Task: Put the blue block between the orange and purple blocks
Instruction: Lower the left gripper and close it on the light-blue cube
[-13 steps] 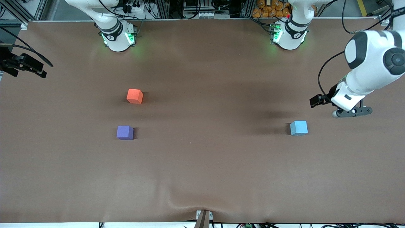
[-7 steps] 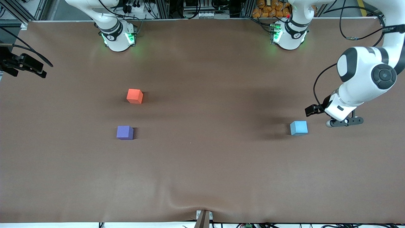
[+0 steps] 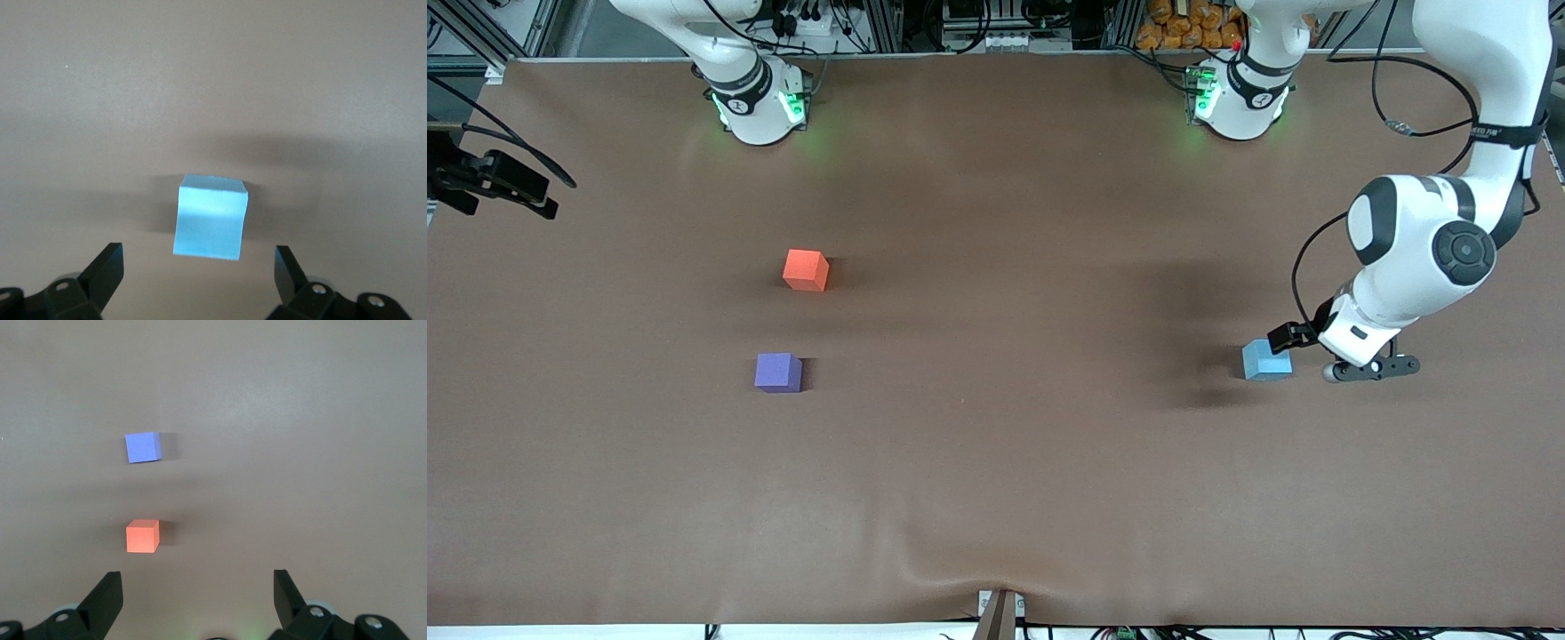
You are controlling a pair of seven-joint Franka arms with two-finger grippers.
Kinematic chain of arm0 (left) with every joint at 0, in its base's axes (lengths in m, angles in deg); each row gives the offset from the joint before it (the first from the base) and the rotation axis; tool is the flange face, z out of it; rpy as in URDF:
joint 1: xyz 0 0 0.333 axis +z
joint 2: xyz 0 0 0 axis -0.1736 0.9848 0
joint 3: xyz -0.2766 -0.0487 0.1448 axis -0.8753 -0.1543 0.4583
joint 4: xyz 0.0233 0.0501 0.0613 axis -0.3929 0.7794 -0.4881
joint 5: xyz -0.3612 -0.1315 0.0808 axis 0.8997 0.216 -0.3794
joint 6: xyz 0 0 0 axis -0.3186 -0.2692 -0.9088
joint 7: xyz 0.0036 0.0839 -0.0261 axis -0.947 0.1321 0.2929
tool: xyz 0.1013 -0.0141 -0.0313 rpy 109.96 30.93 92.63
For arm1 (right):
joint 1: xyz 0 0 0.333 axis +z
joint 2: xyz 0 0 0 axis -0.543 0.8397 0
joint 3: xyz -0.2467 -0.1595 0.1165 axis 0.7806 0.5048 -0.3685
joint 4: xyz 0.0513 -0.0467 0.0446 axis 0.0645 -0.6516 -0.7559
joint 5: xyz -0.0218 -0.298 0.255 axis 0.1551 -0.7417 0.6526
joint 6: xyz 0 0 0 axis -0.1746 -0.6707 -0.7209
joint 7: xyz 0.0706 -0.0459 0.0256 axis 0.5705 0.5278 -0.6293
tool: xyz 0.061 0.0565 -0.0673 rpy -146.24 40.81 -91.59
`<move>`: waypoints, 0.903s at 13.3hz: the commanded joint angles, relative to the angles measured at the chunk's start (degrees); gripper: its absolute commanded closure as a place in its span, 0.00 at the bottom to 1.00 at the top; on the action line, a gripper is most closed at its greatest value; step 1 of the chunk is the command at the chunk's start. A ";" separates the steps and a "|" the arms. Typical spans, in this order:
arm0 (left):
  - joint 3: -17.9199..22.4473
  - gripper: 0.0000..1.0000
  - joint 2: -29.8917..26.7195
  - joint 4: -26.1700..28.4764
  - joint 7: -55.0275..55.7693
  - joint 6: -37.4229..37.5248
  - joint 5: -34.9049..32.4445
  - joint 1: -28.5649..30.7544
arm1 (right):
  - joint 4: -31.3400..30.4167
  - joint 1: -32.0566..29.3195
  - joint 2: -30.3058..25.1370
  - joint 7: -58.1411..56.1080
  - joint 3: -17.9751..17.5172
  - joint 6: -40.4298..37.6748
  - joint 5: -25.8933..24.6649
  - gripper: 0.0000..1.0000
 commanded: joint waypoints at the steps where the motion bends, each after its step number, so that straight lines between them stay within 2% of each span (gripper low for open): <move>1: -0.31 0.00 1.85 0.30 -0.96 -4.05 0.61 0.35 | -1.02 -1.23 -1.34 -0.19 -0.54 -0.14 1.13 0.00; 12: -0.31 0.00 9.05 0.48 -0.96 -6.17 0.61 0.00 | -1.02 -1.23 -1.34 -0.28 -0.45 -0.49 1.13 0.00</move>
